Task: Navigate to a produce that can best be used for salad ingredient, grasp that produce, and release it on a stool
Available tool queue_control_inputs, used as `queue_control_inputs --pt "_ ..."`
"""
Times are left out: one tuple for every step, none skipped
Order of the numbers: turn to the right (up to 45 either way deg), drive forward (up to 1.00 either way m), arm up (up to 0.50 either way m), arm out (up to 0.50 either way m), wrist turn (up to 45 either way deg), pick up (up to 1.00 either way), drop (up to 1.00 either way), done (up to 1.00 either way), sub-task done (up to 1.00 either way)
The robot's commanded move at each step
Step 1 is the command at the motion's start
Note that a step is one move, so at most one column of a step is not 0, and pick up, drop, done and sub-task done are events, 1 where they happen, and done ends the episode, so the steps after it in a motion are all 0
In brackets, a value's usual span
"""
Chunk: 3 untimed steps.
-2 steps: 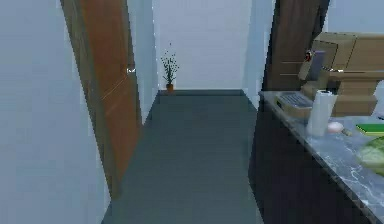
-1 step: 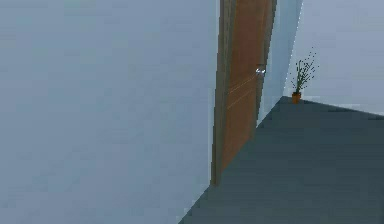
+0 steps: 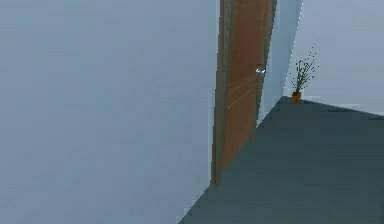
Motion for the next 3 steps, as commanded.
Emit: queue_control_inputs --pt "0.0 0.0 0.38 0.0 0.0 0.0 0.0 0.0 0.0" --pt "0.0 0.0 0.0 0.5 0.0 0.0 0.0 0.0 0.0" --pt "0.0 0.0 0.0 0.0 45.0 0.0 0.0 0.0 0.0"
